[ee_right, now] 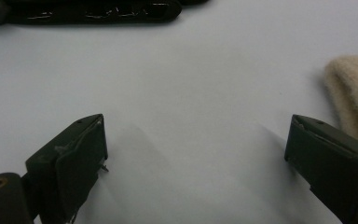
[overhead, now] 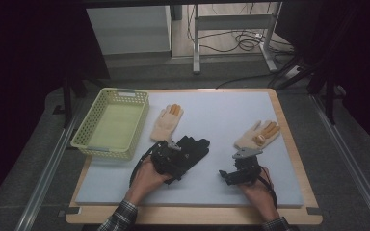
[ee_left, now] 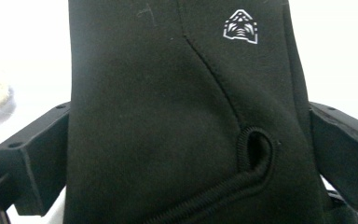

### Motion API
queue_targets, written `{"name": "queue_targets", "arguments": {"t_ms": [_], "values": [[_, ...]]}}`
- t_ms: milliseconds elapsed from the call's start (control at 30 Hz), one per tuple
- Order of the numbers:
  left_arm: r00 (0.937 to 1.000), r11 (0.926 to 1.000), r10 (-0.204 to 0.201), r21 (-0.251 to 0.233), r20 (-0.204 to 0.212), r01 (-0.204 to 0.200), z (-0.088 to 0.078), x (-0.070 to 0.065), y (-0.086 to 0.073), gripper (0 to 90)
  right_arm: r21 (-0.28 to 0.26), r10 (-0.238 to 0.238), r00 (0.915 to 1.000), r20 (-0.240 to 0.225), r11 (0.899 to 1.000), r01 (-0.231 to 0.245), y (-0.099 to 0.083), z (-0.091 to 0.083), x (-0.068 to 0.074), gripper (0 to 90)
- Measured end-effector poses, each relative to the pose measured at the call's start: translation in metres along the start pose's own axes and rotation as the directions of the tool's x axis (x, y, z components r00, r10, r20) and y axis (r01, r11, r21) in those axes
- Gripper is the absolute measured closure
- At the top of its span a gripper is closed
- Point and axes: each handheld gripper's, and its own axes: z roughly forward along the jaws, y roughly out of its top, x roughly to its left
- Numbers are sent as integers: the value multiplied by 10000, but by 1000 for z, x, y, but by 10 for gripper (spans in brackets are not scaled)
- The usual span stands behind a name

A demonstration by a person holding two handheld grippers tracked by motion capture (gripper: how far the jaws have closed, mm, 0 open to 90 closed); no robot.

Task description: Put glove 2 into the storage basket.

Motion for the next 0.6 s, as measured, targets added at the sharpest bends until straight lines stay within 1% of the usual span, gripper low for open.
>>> {"name": "queue_targets", "arguments": {"t_ms": [100, 167, 233, 267, 400, 467, 500, 533, 600], "values": [[9998, 9998, -82, 174, -188, 85, -1, -4, 2, 0, 4, 0, 10000, -3, 10000, 0, 0, 0, 0, 54], [9997, 9995, -109, 292, -204, 115, -4, -6, 3, 43, 3, 0, 10000, -6, 10000, 0, 0, 0, 0, 54], [9995, 9992, -201, 328, -254, 209, -9, -6, 3, 137, 3, -1, 10000, -5, 10000, 1, 0, 0, 0, 54], [9994, 9991, -260, 318, -249, 268, -10, -6, 3, 225, 6, 1, 10000, -2, 10000, -1, 0, 0, 0, 54], [9987, 9983, -440, 361, -242, 448, -16, -4, 3, 471, 0, -12, 10000, -3, 10000, 12, 0, 0, 0, 54], [9987, 9980, -474, 413, -195, 482, -17, -4, 4, 541, 5, -9, 10000, -4, 10000, 9, 0, 0, 0, 54], [9987, 9980, -469, 410, -184, 476, -17, -5, 4, 561, 6, -8, 10000, -3, 10000, 8, 0, 0, 0, 54], [9990, 9984, -395, 389, -184, 402, -18, -5, 4, 586, 4, -9, 10000, -4, 10000, 9, 0, 0, 0, 54], [9989, 9989, -410, 217, -230, 415, -20, -6, 4, 623, 8, -6, 10000, -3, 10000, 6, 0, 0, 0, 54]]}}
